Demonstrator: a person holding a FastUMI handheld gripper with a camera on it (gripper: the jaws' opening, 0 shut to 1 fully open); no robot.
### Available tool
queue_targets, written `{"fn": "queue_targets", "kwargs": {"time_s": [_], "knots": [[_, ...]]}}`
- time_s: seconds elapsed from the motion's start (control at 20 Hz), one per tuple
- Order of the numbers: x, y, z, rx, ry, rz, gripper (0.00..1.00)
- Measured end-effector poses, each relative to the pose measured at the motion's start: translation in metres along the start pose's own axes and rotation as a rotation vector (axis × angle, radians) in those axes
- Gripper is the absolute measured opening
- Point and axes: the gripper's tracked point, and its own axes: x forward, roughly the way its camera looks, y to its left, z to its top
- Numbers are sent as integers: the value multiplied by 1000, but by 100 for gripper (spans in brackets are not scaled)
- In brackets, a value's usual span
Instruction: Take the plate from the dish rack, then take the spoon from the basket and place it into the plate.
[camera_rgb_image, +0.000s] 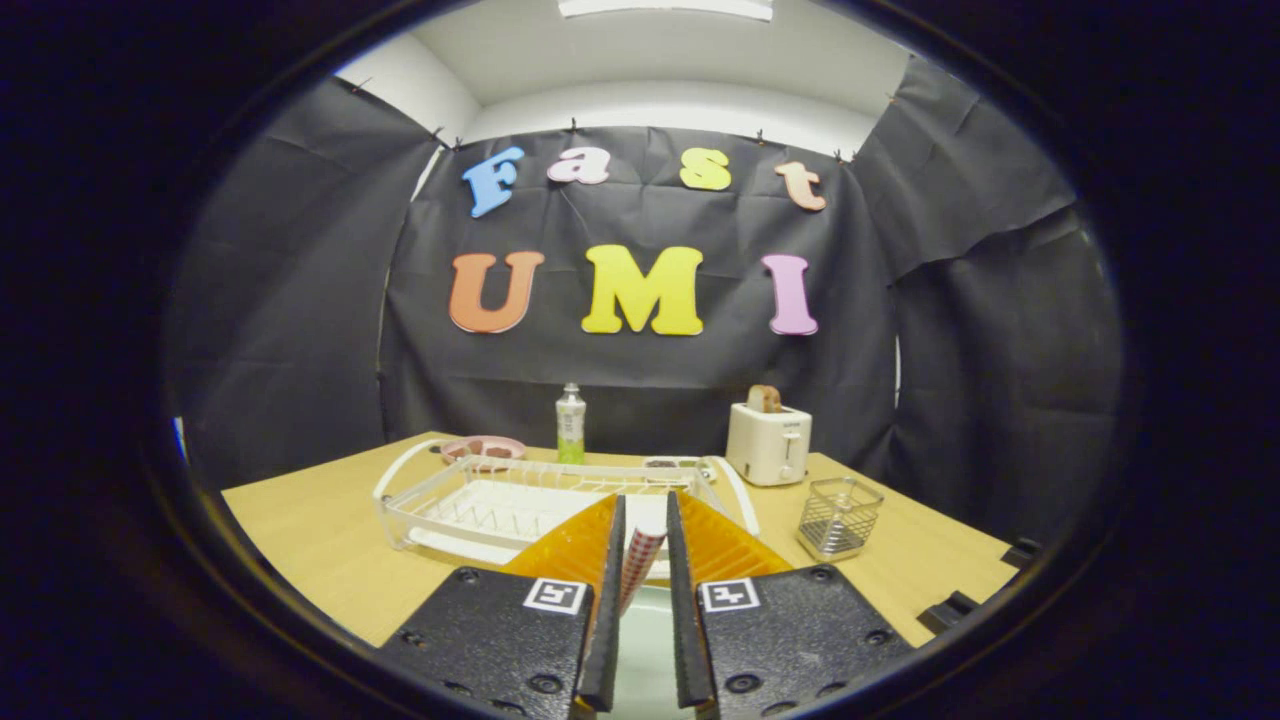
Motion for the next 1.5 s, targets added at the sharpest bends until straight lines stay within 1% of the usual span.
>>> {"fn": "queue_targets", "kwargs": {"time_s": [0.1,0.15,0.35,0.45,0.65,0.8,1.0,1.2,1.35,1.5], "knots": [[-1,1,8,-31,-23,6,46],[-3,2,8,-32,-26,18,55],[-11,-8,8,-16,-2,14,92],[-16,-11,9,-10,13,21,99],[-40,-22,16,12,52,27,100],[-65,-31,31,36,50,44,100],[-103,-53,46,19,24,47,100],[-134,-78,64,26,-8,2,100],[-149,-97,67,47,10,-45,100],[-163,-107,77,67,2,-44,100]]}}
